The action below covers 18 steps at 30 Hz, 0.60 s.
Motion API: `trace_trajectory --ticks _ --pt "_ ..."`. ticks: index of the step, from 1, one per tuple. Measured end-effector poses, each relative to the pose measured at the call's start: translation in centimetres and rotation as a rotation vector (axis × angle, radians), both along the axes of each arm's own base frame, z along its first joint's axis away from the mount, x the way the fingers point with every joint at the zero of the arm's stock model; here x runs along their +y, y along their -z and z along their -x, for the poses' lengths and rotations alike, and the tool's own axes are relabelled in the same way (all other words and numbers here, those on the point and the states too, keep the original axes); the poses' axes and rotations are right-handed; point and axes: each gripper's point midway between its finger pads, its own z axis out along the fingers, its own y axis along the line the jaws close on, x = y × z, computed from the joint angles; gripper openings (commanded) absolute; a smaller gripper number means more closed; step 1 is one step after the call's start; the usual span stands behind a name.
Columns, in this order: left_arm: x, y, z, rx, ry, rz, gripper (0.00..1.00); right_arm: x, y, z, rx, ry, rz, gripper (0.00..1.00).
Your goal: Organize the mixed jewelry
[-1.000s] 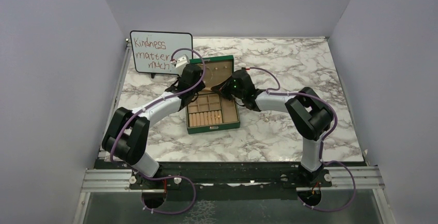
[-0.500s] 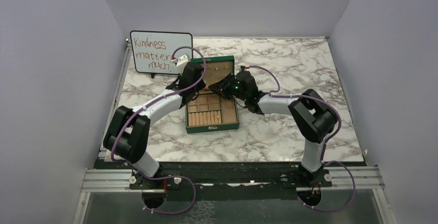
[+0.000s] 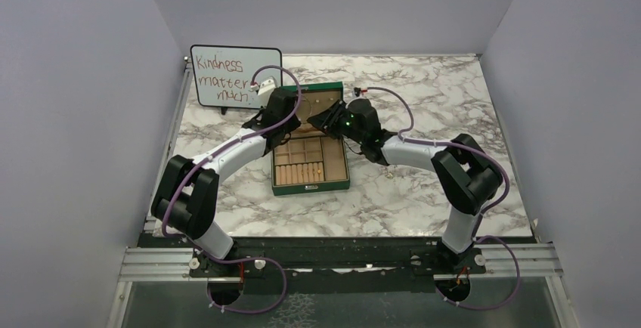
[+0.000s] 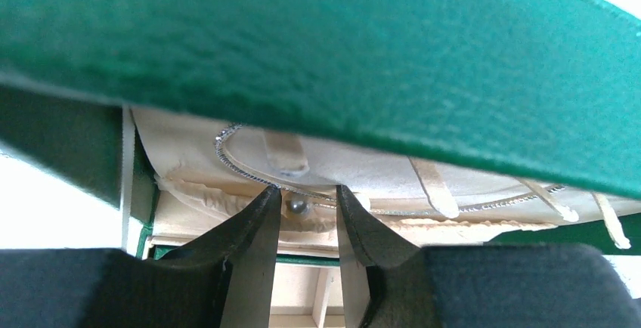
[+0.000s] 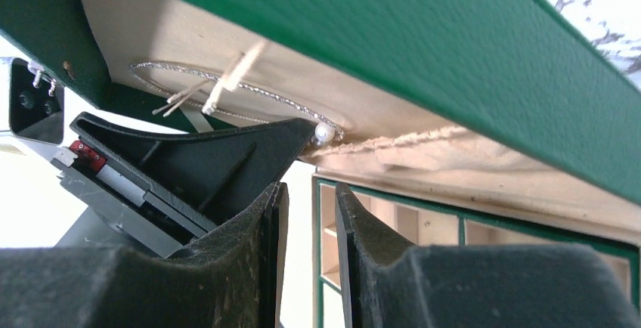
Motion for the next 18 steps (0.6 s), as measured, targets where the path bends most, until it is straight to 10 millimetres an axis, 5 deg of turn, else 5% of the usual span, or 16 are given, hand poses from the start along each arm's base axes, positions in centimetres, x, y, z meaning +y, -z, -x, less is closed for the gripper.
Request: trace_trajectory --ticks 11,18 --pt "0.1 -0.3 0.0 0.018 0.006 0.007 0.37 0.1 -2.7 -2.2 -0.132 0.005 0.107 0.34" --pt "0.4 -0.3 0.0 0.027 0.005 0.008 0.45 0.0 -2.4 -3.0 -0.147 0.026 0.149 0.34"
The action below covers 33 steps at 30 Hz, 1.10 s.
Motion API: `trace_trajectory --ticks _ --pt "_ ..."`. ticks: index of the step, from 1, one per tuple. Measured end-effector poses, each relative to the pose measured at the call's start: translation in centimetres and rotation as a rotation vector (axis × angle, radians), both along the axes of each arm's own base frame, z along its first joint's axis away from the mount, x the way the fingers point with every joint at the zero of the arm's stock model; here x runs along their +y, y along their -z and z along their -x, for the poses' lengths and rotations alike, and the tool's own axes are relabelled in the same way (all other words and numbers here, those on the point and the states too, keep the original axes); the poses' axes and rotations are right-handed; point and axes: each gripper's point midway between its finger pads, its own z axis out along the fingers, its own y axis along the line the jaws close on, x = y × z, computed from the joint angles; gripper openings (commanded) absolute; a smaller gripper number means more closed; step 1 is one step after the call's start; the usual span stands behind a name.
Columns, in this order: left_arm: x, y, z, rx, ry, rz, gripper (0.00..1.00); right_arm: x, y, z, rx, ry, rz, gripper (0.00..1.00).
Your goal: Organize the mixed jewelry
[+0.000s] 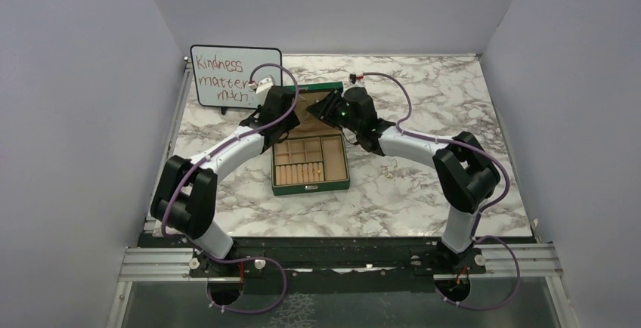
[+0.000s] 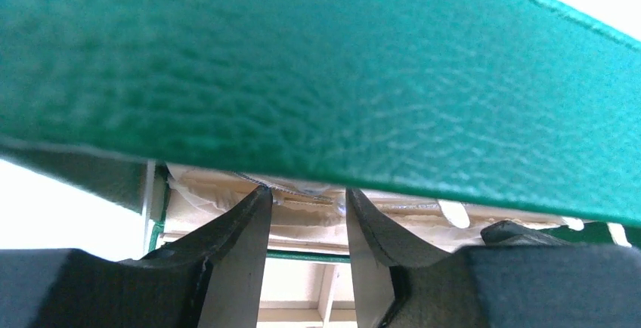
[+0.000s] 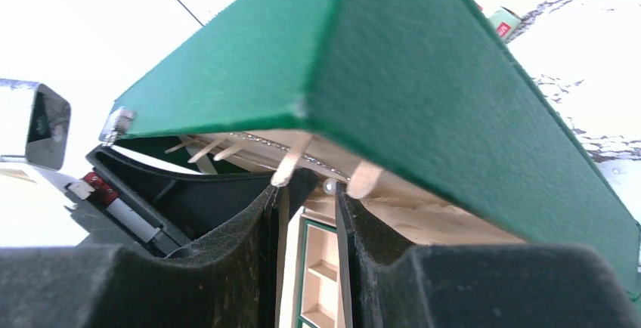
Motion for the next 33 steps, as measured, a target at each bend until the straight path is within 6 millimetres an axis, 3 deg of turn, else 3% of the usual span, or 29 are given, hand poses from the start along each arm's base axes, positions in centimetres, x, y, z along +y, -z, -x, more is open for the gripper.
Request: trace_trajectory --ticks 5,11,23,26,30,33 --pt "0.3 -0.1 0.0 0.003 -0.002 0.004 0.49 -0.2 1.1 0.0 0.023 0.007 0.028 0.3" --pt "0.8 -2.3 -0.2 -0.044 -0.009 0.033 0.49 -0.3 1.2 0.1 0.03 0.003 0.031 0.29" --pt "1.0 -6.6 0.8 -0.121 0.038 0.103 0.53 -2.8 -0.6 2.8 0.061 -0.072 -0.04 0.3" --pt "1.1 -8.3 1.8 -0.152 0.07 0.113 0.6 -4.2 -1.4 3.8 0.063 -0.086 -0.049 0.31" --pt "2.0 -11.8 3.6 -0.243 0.119 0.098 0.8 -7.4 -2.7 4.6 0.047 -0.063 -0.027 0.34" --pt "2.5 -15.2 5.2 -0.345 0.178 0.072 0.92 -10.3 -3.5 5.3 0.032 -0.029 0.031 0.43"
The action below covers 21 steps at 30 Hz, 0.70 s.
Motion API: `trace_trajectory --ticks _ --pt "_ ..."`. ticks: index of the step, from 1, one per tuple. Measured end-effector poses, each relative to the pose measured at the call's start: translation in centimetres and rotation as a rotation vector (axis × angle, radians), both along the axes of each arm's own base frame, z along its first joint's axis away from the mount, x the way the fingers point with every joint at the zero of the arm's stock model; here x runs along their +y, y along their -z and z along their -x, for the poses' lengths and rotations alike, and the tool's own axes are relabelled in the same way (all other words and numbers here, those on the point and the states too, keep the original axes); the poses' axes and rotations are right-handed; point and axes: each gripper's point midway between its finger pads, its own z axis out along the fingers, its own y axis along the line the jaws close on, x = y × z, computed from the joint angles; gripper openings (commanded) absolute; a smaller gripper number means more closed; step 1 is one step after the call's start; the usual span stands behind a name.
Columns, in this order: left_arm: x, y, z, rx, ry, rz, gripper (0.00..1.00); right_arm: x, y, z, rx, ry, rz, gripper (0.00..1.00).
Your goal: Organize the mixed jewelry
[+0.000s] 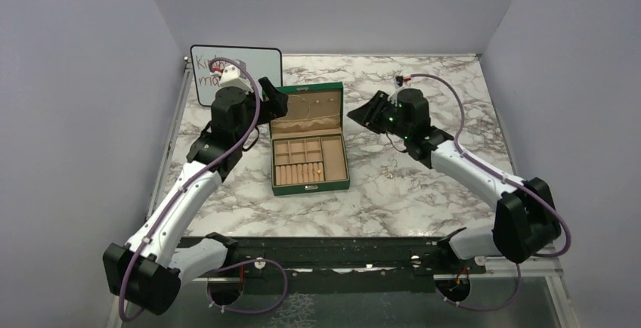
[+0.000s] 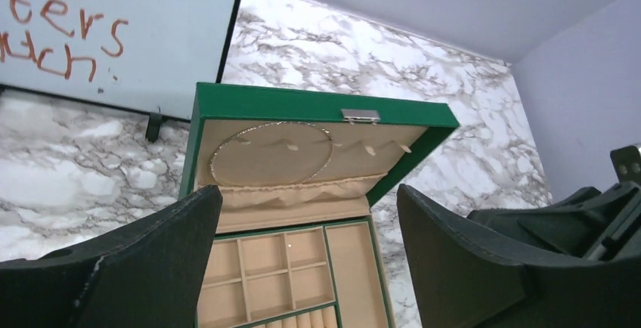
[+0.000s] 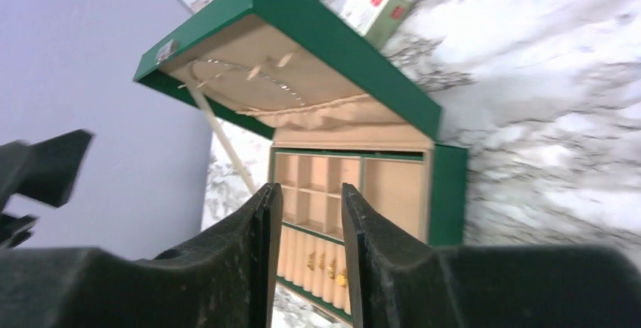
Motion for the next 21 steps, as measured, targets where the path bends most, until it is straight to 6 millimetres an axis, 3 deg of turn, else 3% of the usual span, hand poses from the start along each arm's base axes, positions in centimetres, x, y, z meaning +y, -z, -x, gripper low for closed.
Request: trace_trajectory --ticks 1,4,8,10,17,21 --pt "0.0 -0.5 0.2 -0.02 0.015 -0.009 0.98 -1.0 -0.2 0.0 -0.004 0.022 0.027 0.48" --pt "-0.1 -2.4 1.6 -0.108 0.086 -0.052 0.99 -4.1 0.0 0.5 -0.005 0.087 0.137 0.61" --pt "-0.2 -1.9 2.3 -0.143 0.141 -0.115 0.99 -7.3 2.1 1.6 0.043 0.148 0.313 0.65" --pt "-0.3 -1.1 2.6 -0.148 0.165 -0.141 0.99 -8.7 3.6 2.2 0.081 0.17 0.395 0.62" --pt "-2.4 1.2 3.6 -0.155 0.314 -0.144 0.99 -12.6 7.9 4.1 0.23 0.227 0.603 0.39" --pt "-3.8 1.6 4.2 -0.167 0.387 -0.119 0.99 -14.8 11.3 4.6 0.367 0.25 0.699 0.35"
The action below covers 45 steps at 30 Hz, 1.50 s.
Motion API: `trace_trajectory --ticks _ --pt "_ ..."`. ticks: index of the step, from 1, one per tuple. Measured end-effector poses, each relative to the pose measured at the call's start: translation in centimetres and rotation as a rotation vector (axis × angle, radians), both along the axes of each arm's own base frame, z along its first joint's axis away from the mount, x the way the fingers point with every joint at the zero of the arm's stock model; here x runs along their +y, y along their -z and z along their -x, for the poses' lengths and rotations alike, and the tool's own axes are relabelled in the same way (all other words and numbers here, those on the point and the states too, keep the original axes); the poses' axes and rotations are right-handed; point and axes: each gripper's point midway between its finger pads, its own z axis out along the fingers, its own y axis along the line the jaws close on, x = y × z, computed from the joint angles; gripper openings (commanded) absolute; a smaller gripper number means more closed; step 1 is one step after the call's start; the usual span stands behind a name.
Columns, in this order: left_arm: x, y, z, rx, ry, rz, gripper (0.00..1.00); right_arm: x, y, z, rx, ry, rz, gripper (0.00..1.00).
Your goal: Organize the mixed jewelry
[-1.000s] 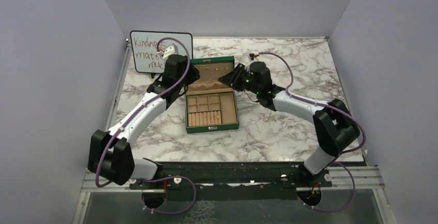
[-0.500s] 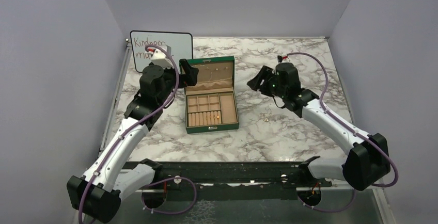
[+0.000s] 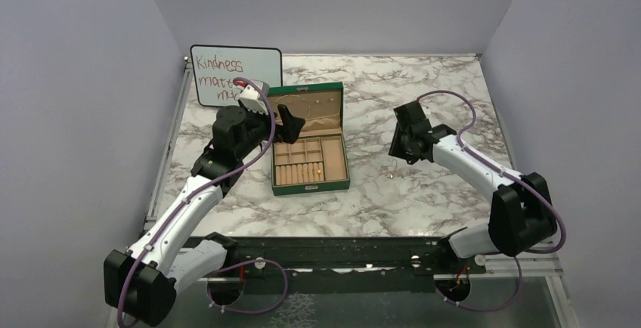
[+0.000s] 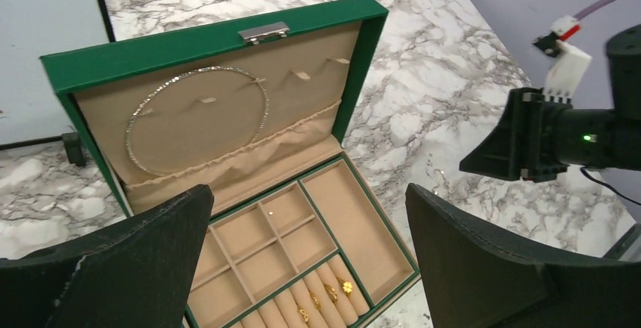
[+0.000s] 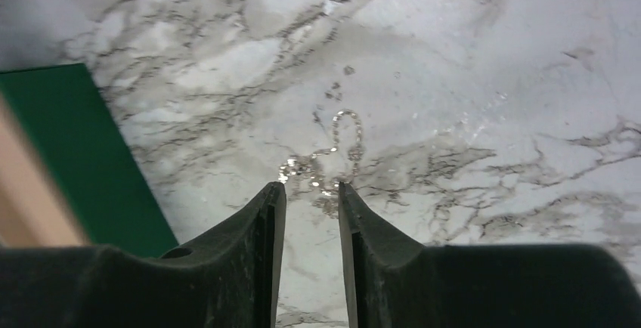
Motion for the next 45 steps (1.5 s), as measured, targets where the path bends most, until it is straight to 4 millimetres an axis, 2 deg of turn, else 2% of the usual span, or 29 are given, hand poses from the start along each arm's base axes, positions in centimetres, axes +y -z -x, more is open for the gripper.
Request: trace_trajectory --ticks 6,16,21,27,41,45 --pt "-1.1 0.1 0.1 -0.005 0.043 0.011 0.99 -1.8 2.6 0.2 0.093 0.033 0.04 0.35" --pt "-2.1 1.0 0.5 0.012 0.074 0.022 0.99 -2.4 6.0 0.5 0.198 0.01 0.055 0.33" --pt "-2.2 1.2 0.6 0.017 0.078 0.023 0.99 -2.0 6.5 0.3 0.199 -0.018 0.049 0.33" --pt "-2.3 1.2 0.6 0.017 0.08 0.024 0.99 -2.0 7.3 0.3 0.215 -0.03 0.058 0.25" --pt "-2.2 1.3 0.6 0.018 0.079 0.023 0.99 -2.1 7.7 0.2 0.222 -0.034 0.066 0.22" --pt "-2.2 1.3 0.6 0.018 0.079 0.023 0.99 -2.1 7.7 0.2 0.223 -0.039 0.071 0.1"
